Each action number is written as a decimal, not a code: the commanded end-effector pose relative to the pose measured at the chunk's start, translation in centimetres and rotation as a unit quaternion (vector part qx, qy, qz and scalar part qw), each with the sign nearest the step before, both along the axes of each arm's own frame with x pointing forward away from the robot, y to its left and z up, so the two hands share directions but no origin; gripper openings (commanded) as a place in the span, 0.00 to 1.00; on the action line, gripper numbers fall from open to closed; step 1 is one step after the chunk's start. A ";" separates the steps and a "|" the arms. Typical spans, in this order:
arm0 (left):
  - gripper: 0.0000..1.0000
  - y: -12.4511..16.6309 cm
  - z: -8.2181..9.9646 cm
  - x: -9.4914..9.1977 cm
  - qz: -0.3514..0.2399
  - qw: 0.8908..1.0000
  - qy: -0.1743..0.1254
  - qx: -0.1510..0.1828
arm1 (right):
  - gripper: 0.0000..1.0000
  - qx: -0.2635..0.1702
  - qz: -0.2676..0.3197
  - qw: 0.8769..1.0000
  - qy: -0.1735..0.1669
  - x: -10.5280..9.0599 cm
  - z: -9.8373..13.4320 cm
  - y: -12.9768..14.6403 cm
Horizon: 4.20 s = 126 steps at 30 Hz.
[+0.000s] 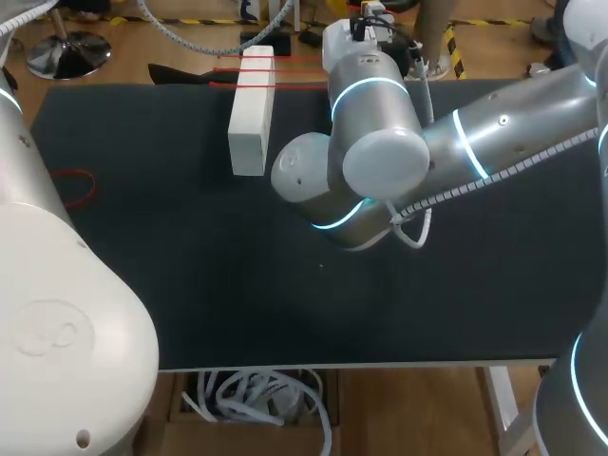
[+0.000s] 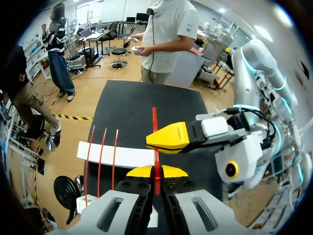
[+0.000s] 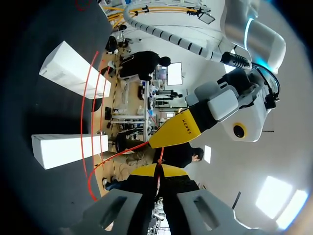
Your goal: Grab the tape and strap the tape.
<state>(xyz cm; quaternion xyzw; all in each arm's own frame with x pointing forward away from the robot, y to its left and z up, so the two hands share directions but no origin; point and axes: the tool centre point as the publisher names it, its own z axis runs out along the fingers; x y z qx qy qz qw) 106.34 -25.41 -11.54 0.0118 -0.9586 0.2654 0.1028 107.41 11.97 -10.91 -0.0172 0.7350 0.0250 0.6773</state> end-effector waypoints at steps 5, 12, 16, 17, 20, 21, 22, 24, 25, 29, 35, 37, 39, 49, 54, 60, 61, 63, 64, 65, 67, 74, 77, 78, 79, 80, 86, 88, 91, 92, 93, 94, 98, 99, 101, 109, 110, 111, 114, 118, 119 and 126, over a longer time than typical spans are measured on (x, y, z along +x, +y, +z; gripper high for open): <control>0.00 0.0 0.1 0.0 0.000 1.000 0.001 0.002 | 0.00 0.004 0.006 1.000 0.004 0.1 0.7 -0.1; 0.00 0.0 0.1 0.0 0.000 1.000 0.001 0.002 | 0.00 0.010 0.012 1.000 0.007 0.1 0.7 0.0; 0.00 0.0 0.1 0.0 0.000 1.000 0.001 0.002 | 0.00 0.014 0.018 1.000 0.011 0.0 0.6 0.2; 0.00 0.0 0.1 0.0 0.000 1.000 0.001 0.002 | 0.00 0.015 0.019 1.000 0.012 -0.1 0.6 0.3; 0.00 0.0 0.1 0.0 0.000 1.000 0.001 0.002 | 0.00 0.017 0.021 1.000 0.013 -0.1 0.5 0.4; 0.00 0.0 0.1 0.0 0.000 1.000 0.001 0.002 | 0.00 0.017 0.022 1.000 0.014 -0.1 0.5 0.5; 0.00 0.0 0.1 0.0 0.000 1.000 0.001 0.002 | 0.00 0.018 0.024 0.999 0.015 -0.1 0.5 0.5; 0.00 0.0 0.1 0.0 0.000 1.000 0.001 0.002 | 0.00 0.019 0.025 0.999 0.015 -0.1 0.5 0.5; 0.00 0.0 0.1 0.0 0.000 1.000 0.001 0.002 | 0.00 0.020 0.027 0.999 0.016 0.0 0.5 0.5; 0.00 0.0 0.1 0.0 0.000 1.000 0.001 0.002 | 0.00 0.025 0.032 0.999 0.016 0.1 0.6 0.6; 0.00 0.0 0.1 0.0 0.000 1.000 0.001 0.002 | 0.00 0.033 0.045 0.998 0.015 0.5 0.7 1.0; 0.00 0.0 0.1 0.0 0.000 1.000 0.001 0.002 | 0.00 0.033 0.047 0.998 0.015 0.5 0.8 1.0; 0.00 0.0 0.1 0.0 0.000 1.000 0.001 0.002 | 0.00 0.034 0.047 0.998 0.016 0.5 0.7 1.0; 0.00 0.0 0.1 0.0 0.000 1.000 0.001 0.002 | 0.00 0.039 0.043 0.998 0.020 0.5 0.7 0.8; 0.00 0.0 0.1 0.0 0.000 1.000 0.001 0.002 | 0.29 0.048 0.041 0.998 0.030 0.5 0.7 0.6; 0.00 0.0 0.1 0.0 0.000 1.000 0.001 0.002 | 0.53 0.050 0.037 0.997 0.038 0.1 0.4 -0.3; 0.00 0.0 0.1 0.0 0.000 1.000 0.001 0.002 | 0.60 0.050 0.037 0.997 0.039 0.1 0.3 -0.5; 0.00 0.0 0.1 0.0 0.000 1.000 0.001 0.002 | 0.44 0.053 0.039 0.997 0.041 0.0 0.3 -0.7; 0.00 0.0 0.1 0.0 0.000 1.000 0.001 0.002 | 0.44 0.054 0.039 0.997 0.042 -0.1 0.3 -0.9; 0.00 0.0 0.1 0.0 0.000 1.000 0.001 0.002 | 0.45 0.056 0.041 0.997 0.043 -0.2 0.3 -1.0; 0.00 0.0 0.1 0.0 0.000 1.000 0.001 0.002 | 0.46 0.058 0.047 0.996 0.044 -0.5 0.5 -1.2; 0.00 0.0 0.1 0.0 0.000 1.000 0.001 0.002 | 0.49 0.074 0.069 0.993 0.066 -2.3 0.8 -2.4; 0.00 0.0 0.1 0.0 0.000 1.000 0.001 0.002 | 0.48 0.080 0.076 0.991 0.073 -2.8 0.9 -3.3; 0.00 0.0 0.1 0.0 0.000 1.000 0.001 0.002 | 0.48 0.080 0.076 0.991 0.074 -2.9 1.0 -3.7; 0.00 0.0 0.1 0.0 0.000 1.000 0.001 0.002 | 0.49 0.081 0.078 0.991 0.074 -2.9 1.0 -4.1; 0.00 0.0 0.1 0.0 0.000 1.000 0.001 0.002 | 0.49 0.081 0.078 0.991 0.074 -2.9 1.1 -4.6; 0.00 0.0 0.1 0.0 0.000 1.000 0.001 0.002 | 0.50 0.079 0.077 0.990 0.091 -3.2 0.8 -8.0; 0.00 0.0 0.1 0.0 0.000 1.000 0.001 0.002 | 0.50 0.078 0.075 0.990 0.095 -3.1 0.6 -9.2; 0.00 0.0 0.1 0.0 0.000 1.000 0.001 0.002 | 0.49 0.071 0.068 0.990 0.099 -2.8 0.3 -11.0; 0.00 0.0 0.1 0.0 0.000 1.000 0.001 0.002 | 0.49 0.071 0.066 0.990 0.101 -2.7 0.1 -11.5; 0.00 0.0 0.1 0.0 0.000 1.000 0.001 0.002 | 0.49 0.071 0.064 0.990 0.103 -2.6 0.0 -12.0; 0.00 0.0 0.1 0.0 0.000 1.000 0.001 0.002 | 0.49 0.069 0.062 0.990 0.105 -2.4 -0.2 -12.5; 0.00 0.0 0.1 0.0 0.000 1.000 0.001 0.002 | 0.50 0.062 0.062 0.991 0.104 -1.4 -0.6 -14.1; 0.00 0.0 0.1 0.0 0.000 1.000 0.001 0.002 | 0.50 0.061 0.062 0.991 0.103 -1.1 -0.6 -14.4; 0.00 0.0 0.1 0.0 0.000 1.000 0.001 0.002 | 0.52 0.058 0.069 0.991 0.099 -0.5 -0.7 -14.8; 0.00 0.0 0.1 0.0 0.000 1.000 0.001 0.002 | 1.00 0.054 0.126 0.986 0.096 1.1 -0.6 -14.2; 0.00 0.0 0.1 0.0 0.000 1.000 0.001 0.002 | 1.00 0.054 0.126 0.986 0.096 1.1 -0.6 -14.2; 0.00 0.0 0.1 0.0 0.000 1.000 0.001 0.002 | 1.00 0.054 0.126 0.986 0.096 1.1 -0.6 -14.2; 0.00 0.0 0.1 0.0 0.000 1.000 0.001 0.002 | 1.00 0.054 0.126 0.986 0.096 1.1 -0.6 -14.2; 0.00 0.2 0.3 0.1 -0.001 1.000 -0.002 0.010 | 1.00 0.054 0.126 0.986 0.096 1.1 -0.6 -14.2; 0.00 0.8 0.6 0.2 0.007 1.000 -0.008 0.015 | 1.00 0.054 0.126 0.986 0.096 1.1 -0.6 -14.2; 0.00 9.1 2.1 -0.1 0.125 0.987 -0.010 0.100 | 1.00 0.054 0.126 0.986 0.096 1.1 -0.6 -14.2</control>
